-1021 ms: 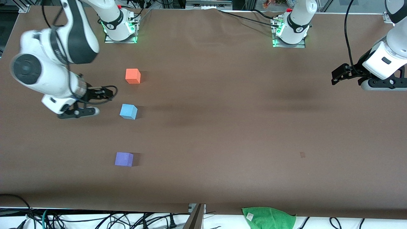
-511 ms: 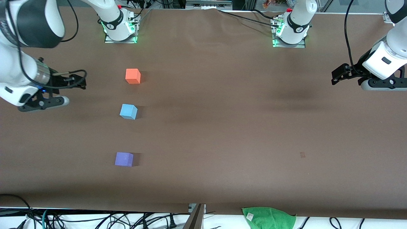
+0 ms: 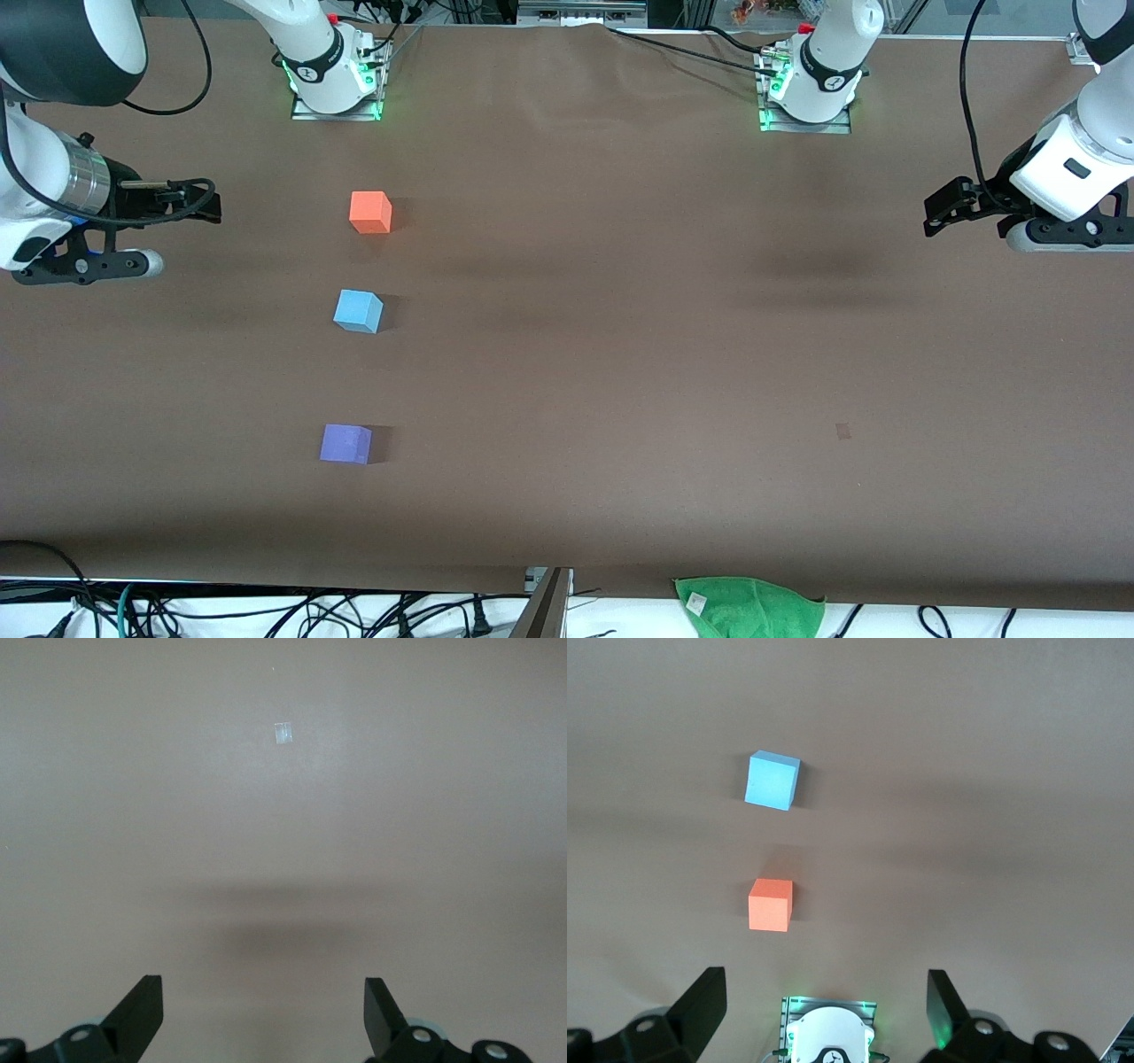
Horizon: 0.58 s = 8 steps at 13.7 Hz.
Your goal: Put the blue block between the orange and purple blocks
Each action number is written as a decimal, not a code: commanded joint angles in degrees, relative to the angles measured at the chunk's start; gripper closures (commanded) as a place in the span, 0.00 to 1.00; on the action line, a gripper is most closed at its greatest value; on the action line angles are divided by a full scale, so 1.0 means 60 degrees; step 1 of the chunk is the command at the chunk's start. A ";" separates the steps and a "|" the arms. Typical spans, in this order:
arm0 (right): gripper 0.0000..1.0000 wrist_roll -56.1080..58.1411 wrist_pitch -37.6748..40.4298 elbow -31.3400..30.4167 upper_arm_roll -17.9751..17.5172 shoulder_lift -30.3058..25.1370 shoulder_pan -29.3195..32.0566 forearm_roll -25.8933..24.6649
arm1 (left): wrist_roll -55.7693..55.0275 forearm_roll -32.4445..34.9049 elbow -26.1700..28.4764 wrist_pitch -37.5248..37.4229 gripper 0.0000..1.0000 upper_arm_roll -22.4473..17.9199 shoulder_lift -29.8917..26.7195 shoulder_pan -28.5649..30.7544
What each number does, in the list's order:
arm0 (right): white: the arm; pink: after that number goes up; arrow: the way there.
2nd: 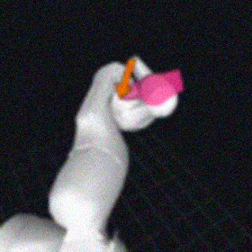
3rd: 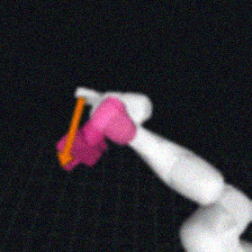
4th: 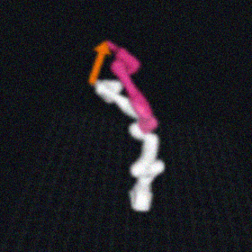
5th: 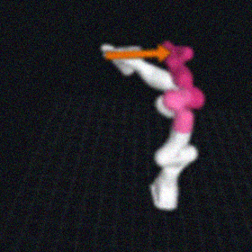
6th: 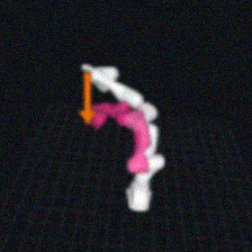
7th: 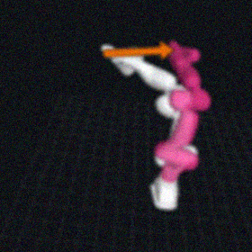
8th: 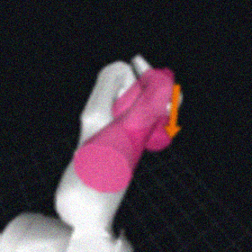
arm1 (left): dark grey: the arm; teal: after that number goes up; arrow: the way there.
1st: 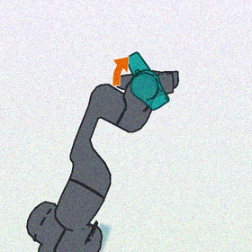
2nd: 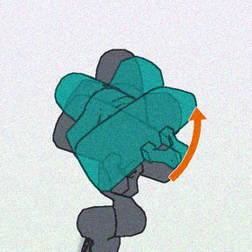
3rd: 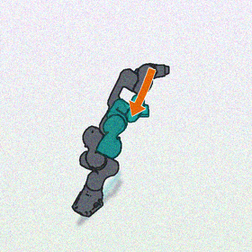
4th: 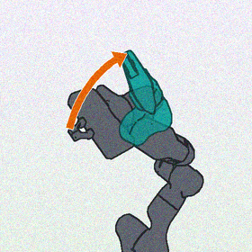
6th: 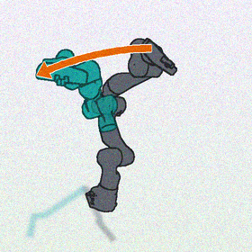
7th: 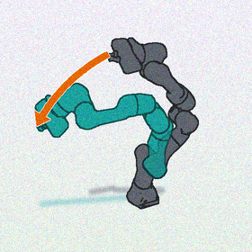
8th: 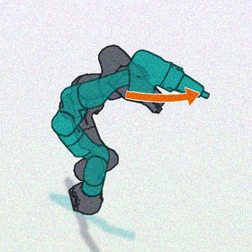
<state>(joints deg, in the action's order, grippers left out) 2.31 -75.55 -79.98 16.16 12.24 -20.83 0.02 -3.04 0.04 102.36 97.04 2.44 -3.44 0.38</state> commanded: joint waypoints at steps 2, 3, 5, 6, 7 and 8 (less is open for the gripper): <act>0.00 -0.0194 0.0169 0.0234 -0.2581 -0.0238 0.1882 -0.0701 | 0.0082 0.0110 -0.0200 -0.0221 0.00 -0.0012 0.0017 -0.0064; 0.00 -0.0136 0.0126 0.0176 -0.3229 -0.0398 0.2339 -0.0996 | 0.0082 0.0110 -0.0200 -0.0221 0.00 -0.0012 0.0017 -0.0064; 0.00 -0.0193 -0.0093 0.0160 -0.3440 -0.0792 0.2738 -0.0970 | 0.0082 0.0110 -0.0200 -0.0221 0.00 -0.0012 0.0017 -0.0064; 0.00 -0.0180 -0.0486 0.0059 -0.3440 -0.1114 0.2884 -0.0955 | 0.0082 0.0110 -0.0200 -0.0221 0.00 -0.0012 0.0017 -0.0064; 0.00 -0.0151 -0.0881 -0.0232 -0.3440 -0.1378 0.2958 -0.0955 | 0.0082 0.0110 -0.0200 -0.0221 0.00 -0.0012 0.0017 -0.0064; 0.00 -0.0107 -0.0987 -0.0380 -0.3440 -0.1584 0.2988 -0.0955 | 0.0082 0.0110 -0.0200 -0.0221 0.00 -0.0012 0.0017 -0.0064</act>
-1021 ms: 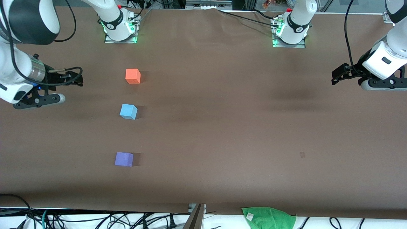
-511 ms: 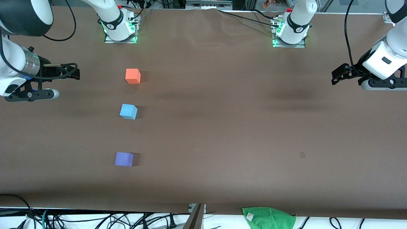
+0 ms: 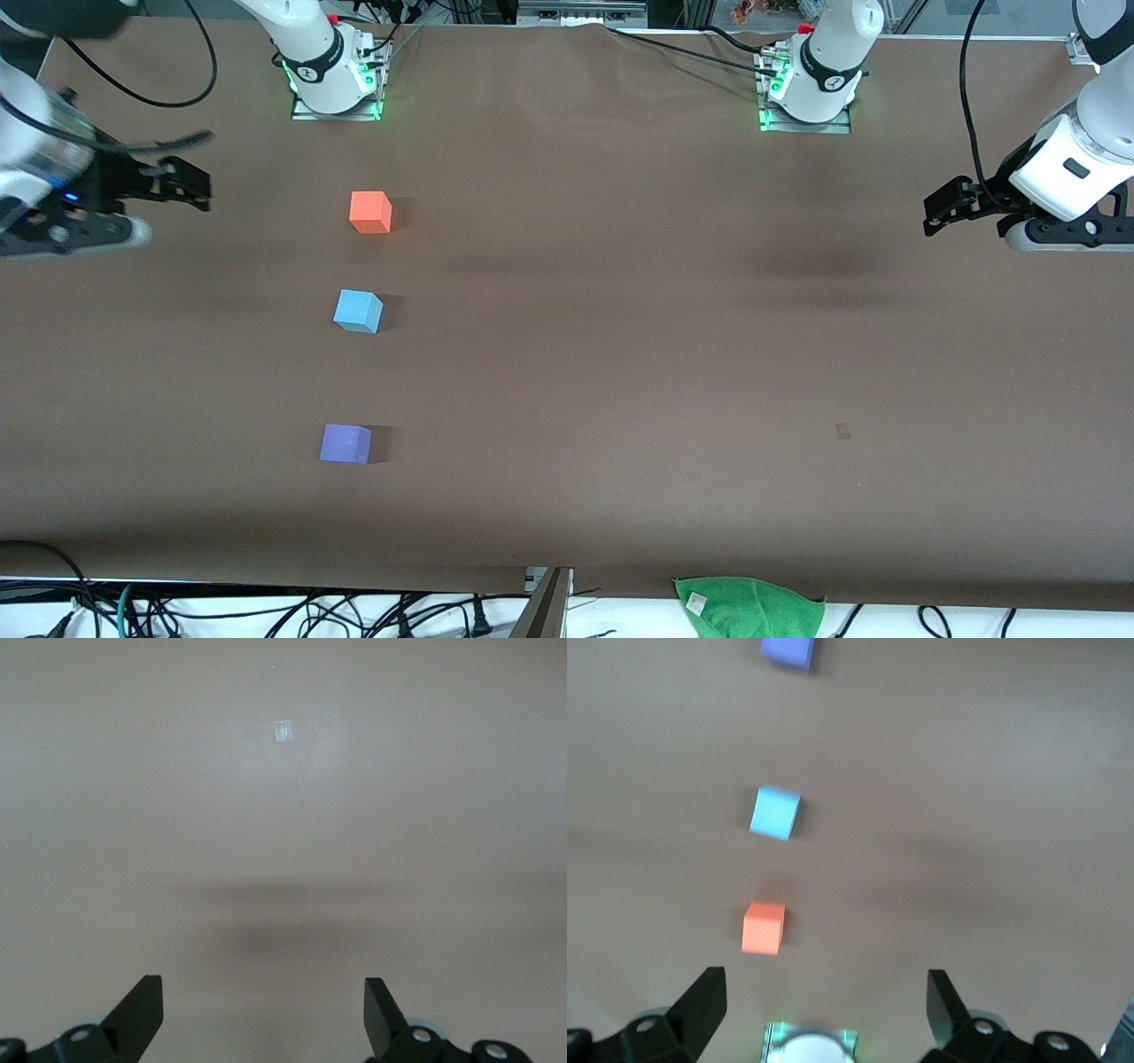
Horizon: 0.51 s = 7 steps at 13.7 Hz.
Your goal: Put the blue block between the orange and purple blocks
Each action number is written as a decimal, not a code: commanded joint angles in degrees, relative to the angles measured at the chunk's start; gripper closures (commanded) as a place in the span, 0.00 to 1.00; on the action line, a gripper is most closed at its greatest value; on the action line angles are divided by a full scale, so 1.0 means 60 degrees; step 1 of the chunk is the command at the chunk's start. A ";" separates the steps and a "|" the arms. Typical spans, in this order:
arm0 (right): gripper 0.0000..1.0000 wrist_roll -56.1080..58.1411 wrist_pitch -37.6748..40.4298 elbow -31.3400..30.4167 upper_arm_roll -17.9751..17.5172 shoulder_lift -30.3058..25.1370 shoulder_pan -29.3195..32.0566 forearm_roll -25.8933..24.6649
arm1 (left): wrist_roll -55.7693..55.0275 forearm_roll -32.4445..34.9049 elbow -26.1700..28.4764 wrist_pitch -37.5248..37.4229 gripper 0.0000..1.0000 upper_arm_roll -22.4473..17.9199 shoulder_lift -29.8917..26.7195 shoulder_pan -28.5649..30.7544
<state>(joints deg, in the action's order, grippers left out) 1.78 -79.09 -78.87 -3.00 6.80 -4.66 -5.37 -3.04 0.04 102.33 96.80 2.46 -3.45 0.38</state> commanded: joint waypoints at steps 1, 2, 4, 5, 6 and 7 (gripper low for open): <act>0.00 -0.0048 -0.0282 -0.0682 -0.0232 -0.0766 0.0452 -0.0057 | 0.0082 0.0110 -0.0195 -0.0182 0.00 -0.0015 0.0018 -0.0063; 0.00 -0.0019 -0.0368 -0.0828 -0.0247 -0.0767 0.0483 -0.0057 | 0.0082 0.0110 -0.0195 -0.0182 0.00 -0.0015 0.0018 -0.0063; 0.00 -0.0150 0.0214 -0.0888 -0.0291 -0.0811 0.0483 -0.0042 | 0.0096 0.0110 -0.0195 -0.0211 0.00 -0.0015 0.0018 -0.0063; 0.00 -0.0354 0.0377 -0.0874 -0.0276 -0.0811 0.0498 0.0045 | 0.0096 0.0110 -0.0195 -0.0182 0.00 -0.0029 0.0018 -0.0063; 0.00 -0.0414 0.0378 -0.0874 -0.0262 -0.0811 0.0498 0.0191 | 0.0082 0.0110 -0.0195 -0.0211 0.00 -0.0029 0.0018 -0.0063; 0.00 -0.0414 0.0378 -0.0874 -0.0262 -0.0782 0.0498 0.0221 | 0.0096 0.0110 -0.0195 -0.0182 0.00 -0.0029 0.0018 -0.0063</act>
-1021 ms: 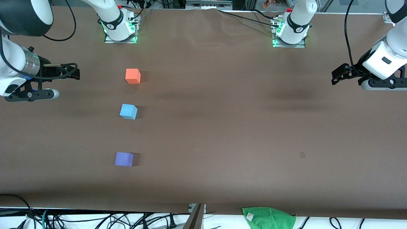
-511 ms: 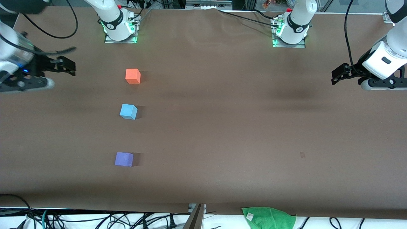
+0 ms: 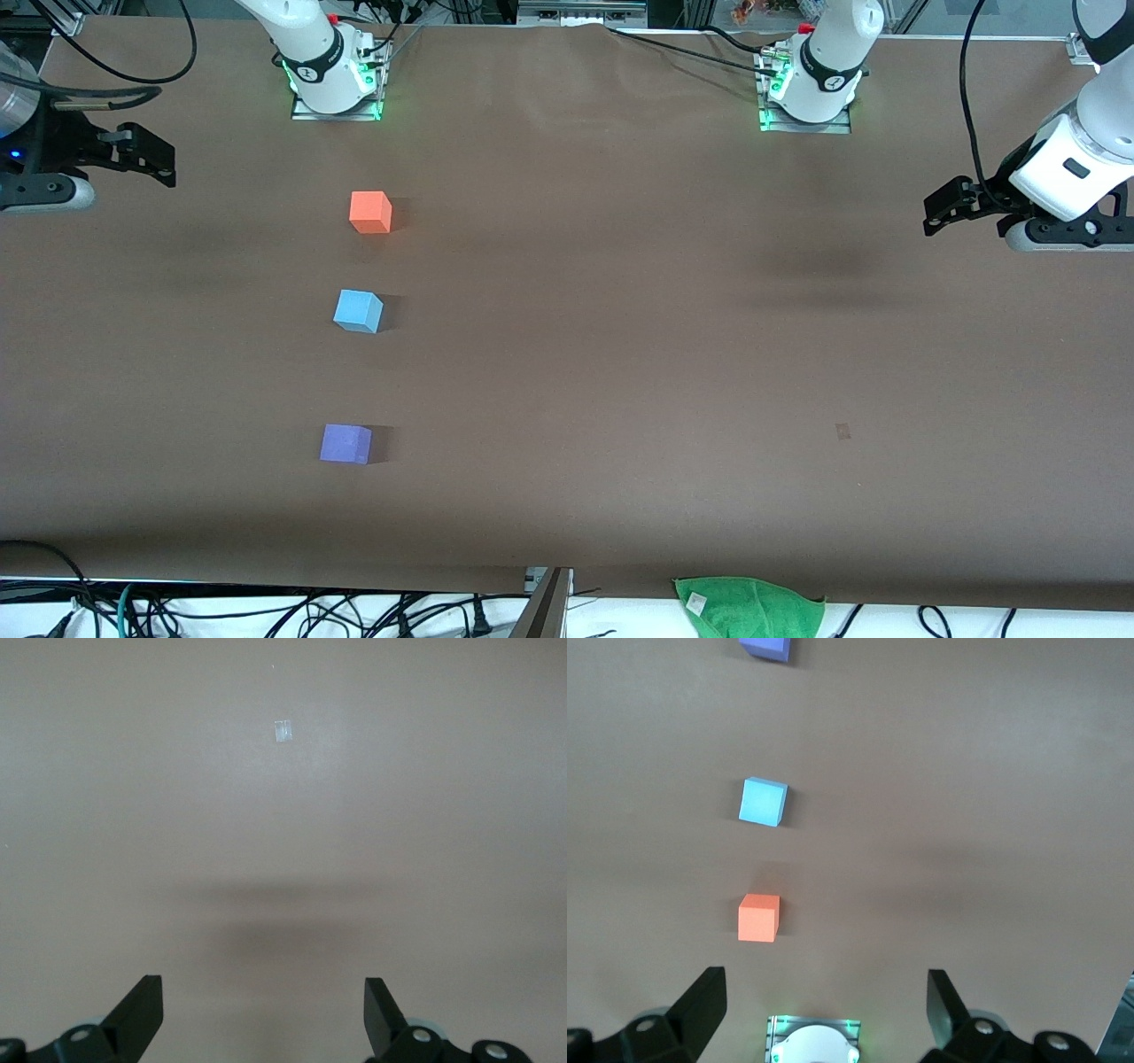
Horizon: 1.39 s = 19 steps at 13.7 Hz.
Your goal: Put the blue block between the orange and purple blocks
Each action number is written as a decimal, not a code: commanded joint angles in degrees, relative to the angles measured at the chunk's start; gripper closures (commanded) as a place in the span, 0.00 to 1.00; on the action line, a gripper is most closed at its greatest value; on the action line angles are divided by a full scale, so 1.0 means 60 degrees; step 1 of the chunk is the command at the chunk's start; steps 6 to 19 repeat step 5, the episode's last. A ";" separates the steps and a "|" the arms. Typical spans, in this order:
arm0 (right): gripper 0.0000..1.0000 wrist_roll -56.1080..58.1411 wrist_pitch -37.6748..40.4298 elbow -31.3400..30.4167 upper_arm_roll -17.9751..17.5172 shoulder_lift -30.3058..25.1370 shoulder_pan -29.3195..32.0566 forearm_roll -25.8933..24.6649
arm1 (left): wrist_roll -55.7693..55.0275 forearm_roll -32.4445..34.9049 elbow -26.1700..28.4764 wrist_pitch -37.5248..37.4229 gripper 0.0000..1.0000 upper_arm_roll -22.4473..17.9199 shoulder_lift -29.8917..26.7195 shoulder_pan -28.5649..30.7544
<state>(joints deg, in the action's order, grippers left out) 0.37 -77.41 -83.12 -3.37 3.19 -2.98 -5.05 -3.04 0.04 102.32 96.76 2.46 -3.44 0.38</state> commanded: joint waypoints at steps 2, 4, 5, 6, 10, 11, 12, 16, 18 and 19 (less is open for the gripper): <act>0.00 -0.0163 0.0172 -0.0034 -0.0156 -0.0035 0.0218 0.0167 | 0.0096 0.0110 -0.0193 -0.0204 0.00 -0.0030 0.0017 -0.0063; 0.00 -0.0120 0.0158 0.0084 -0.0127 0.0068 0.0218 0.0167 | 0.0096 0.0110 -0.0193 -0.0204 0.00 -0.0030 0.0017 -0.0063; 0.00 -0.0105 0.0158 0.0099 -0.0127 0.0068 0.0204 0.0167 | 0.0096 0.0096 -0.0193 -0.0204 0.00 -0.0030 0.0017 -0.0063; 0.00 -0.0105 0.0158 0.0099 -0.0127 0.0068 0.0204 0.0167 | 0.0096 0.0096 -0.0193 -0.0204 0.00 -0.0030 0.0017 -0.0063; 0.00 -0.0105 0.0158 0.0099 -0.0127 0.0068 0.0204 0.0167 | 0.0096 0.0096 -0.0193 -0.0204 0.00 -0.0030 0.0017 -0.0063; 0.00 -0.0105 0.0158 0.0099 -0.0127 0.0068 0.0204 0.0167 | 0.0096 0.0096 -0.0193 -0.0204 0.00 -0.0030 0.0017 -0.0063; 0.00 -0.0105 0.0158 0.0099 -0.0127 0.0068 0.0204 0.0167 | 0.0096 0.0096 -0.0193 -0.0204 0.00 -0.0030 0.0017 -0.0063; 0.00 -0.0105 0.0158 0.0099 -0.0127 0.0068 0.0204 0.0167 | 0.0096 0.0096 -0.0193 -0.0204 0.00 -0.0030 0.0017 -0.0063; 0.00 -0.0105 0.0158 0.0099 -0.0127 0.0068 0.0204 0.0167 | 0.0096 0.0096 -0.0193 -0.0204 0.00 -0.0030 0.0017 -0.0063; 0.00 -0.0105 0.0158 0.0099 -0.0127 0.0068 0.0204 0.0167 | 0.0096 0.0096 -0.0193 -0.0204 0.00 -0.0030 0.0017 -0.0063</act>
